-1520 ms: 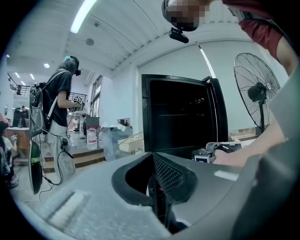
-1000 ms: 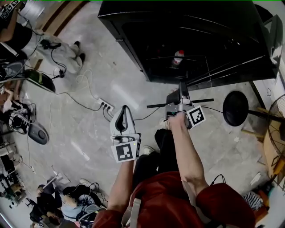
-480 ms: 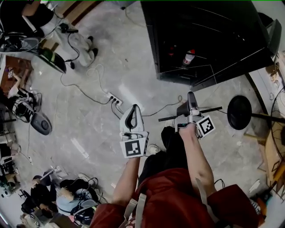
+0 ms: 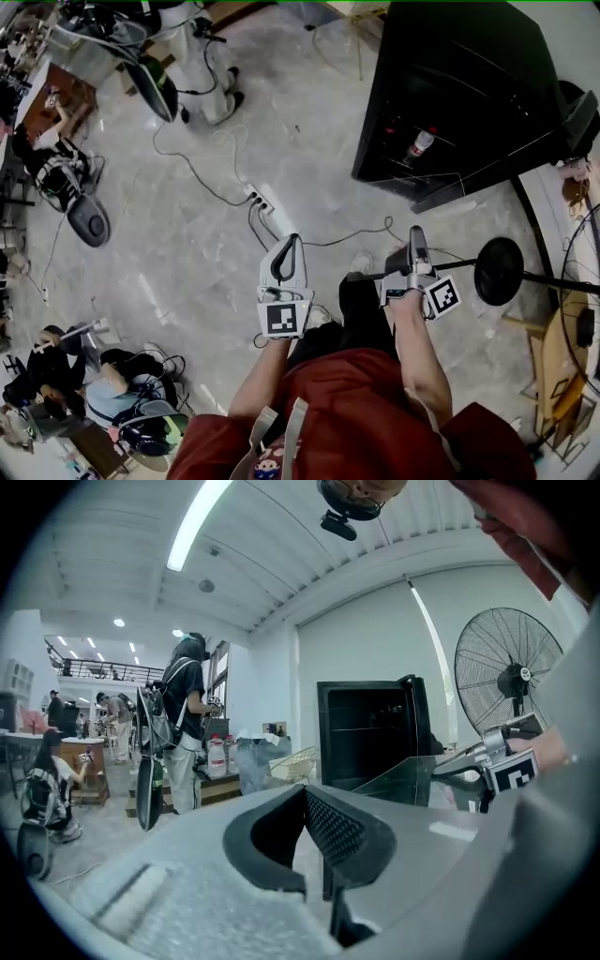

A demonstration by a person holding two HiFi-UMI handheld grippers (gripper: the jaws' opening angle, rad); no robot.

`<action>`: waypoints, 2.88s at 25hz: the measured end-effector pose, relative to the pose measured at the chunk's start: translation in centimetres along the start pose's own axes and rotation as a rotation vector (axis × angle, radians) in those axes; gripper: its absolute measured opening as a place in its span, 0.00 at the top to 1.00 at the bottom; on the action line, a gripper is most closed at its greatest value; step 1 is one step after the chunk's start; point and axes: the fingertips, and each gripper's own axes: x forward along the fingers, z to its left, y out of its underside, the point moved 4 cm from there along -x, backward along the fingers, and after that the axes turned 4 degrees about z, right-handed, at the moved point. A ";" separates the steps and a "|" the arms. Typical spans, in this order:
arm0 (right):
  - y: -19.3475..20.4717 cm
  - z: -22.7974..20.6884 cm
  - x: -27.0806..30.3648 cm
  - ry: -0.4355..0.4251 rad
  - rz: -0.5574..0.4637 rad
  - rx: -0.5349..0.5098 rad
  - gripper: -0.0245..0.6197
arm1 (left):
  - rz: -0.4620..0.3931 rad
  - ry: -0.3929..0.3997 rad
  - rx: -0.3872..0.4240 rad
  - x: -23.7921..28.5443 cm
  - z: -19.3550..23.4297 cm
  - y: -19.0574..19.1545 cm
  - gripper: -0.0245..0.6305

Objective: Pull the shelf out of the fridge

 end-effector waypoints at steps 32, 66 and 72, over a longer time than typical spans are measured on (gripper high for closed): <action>6.5 21.2 -7.0 -0.219 0.035 -0.021 0.95 | -0.214 -0.177 0.109 -14.9 7.9 -17.1 0.97; 9.9 25.0 -8.2 -0.290 0.044 0.007 0.95 | -0.288 -0.166 0.132 -18.2 8.4 -19.6 0.97; 9.8 24.4 -8.1 -0.279 0.037 0.012 0.95 | -0.289 -0.153 0.135 -17.7 7.7 -19.4 0.97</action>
